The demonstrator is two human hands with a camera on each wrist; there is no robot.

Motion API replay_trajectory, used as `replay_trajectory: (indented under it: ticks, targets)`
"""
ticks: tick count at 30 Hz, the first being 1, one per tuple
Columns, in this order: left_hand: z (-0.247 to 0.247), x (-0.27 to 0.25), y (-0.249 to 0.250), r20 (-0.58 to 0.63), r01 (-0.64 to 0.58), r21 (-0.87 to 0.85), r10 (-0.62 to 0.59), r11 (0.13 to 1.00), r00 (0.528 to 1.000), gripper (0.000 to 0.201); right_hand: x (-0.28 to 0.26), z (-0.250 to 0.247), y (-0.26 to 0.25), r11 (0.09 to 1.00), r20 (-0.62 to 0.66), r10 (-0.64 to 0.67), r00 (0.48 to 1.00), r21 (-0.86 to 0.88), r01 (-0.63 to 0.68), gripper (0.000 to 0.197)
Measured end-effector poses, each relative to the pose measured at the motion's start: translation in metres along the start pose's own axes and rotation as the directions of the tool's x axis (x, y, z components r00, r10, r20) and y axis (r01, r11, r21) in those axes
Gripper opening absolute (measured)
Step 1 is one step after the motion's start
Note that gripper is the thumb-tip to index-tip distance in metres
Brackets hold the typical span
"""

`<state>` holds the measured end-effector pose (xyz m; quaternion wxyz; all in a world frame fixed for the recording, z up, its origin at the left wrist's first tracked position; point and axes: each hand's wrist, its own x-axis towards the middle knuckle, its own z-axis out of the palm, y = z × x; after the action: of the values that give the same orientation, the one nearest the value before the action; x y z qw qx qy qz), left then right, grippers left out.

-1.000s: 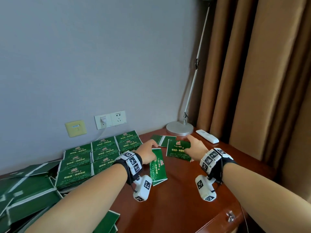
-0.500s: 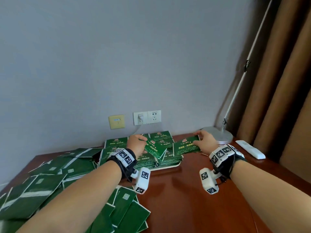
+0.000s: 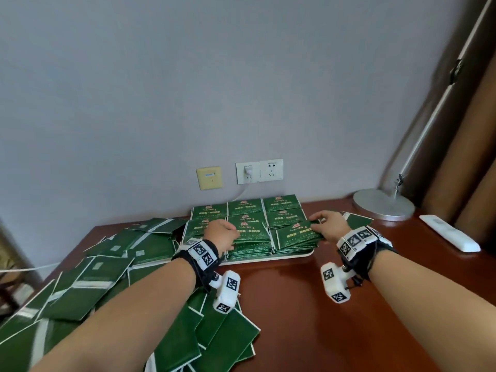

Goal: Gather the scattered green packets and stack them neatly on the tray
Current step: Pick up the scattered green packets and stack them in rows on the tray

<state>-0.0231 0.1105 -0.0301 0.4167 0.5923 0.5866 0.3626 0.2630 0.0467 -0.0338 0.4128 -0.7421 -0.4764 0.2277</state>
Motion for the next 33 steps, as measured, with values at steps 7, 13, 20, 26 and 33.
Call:
replay_trajectory:
  ticks: [7, 13, 20, 26, 33]
  targets:
    - [-0.003, -0.002, -0.006, 0.115, -0.125, 0.352, 0.090, 0.928, 0.989, 0.017, -0.005, 0.006, 0.001, 0.989, 0.020, -0.049, 0.999, -0.138, 0.051, 0.024]
    - [-0.002, -0.004, -0.004, 0.176, -0.236, 0.661, 0.159, 0.712, 0.972, 0.031, -0.008, 0.004, -0.003, 0.893, 0.118, -0.092, 0.989, -0.429, 0.134, 0.043]
    - [0.019, -0.003, 0.005, 0.379, -0.450, 0.708, 0.245, 0.544, 0.892, 0.053, -0.022, 0.005, -0.013, 0.765, 0.279, -0.185, 0.942, -0.561, 0.316, 0.057]
    - [0.025, -0.003, -0.001, 0.483, -0.518, 0.736, 0.198, 0.435, 0.853, 0.063, -0.023, 0.016, -0.012, 0.698, 0.338, -0.193, 0.921, -0.613, 0.371, 0.060]
    - [0.020, -0.001, -0.004, 0.492, -0.558, 0.697, 0.267, 0.450, 0.829, 0.055, -0.017, 0.020, -0.010, 0.698, 0.325, -0.211, 0.922, -0.610, 0.375, 0.056]
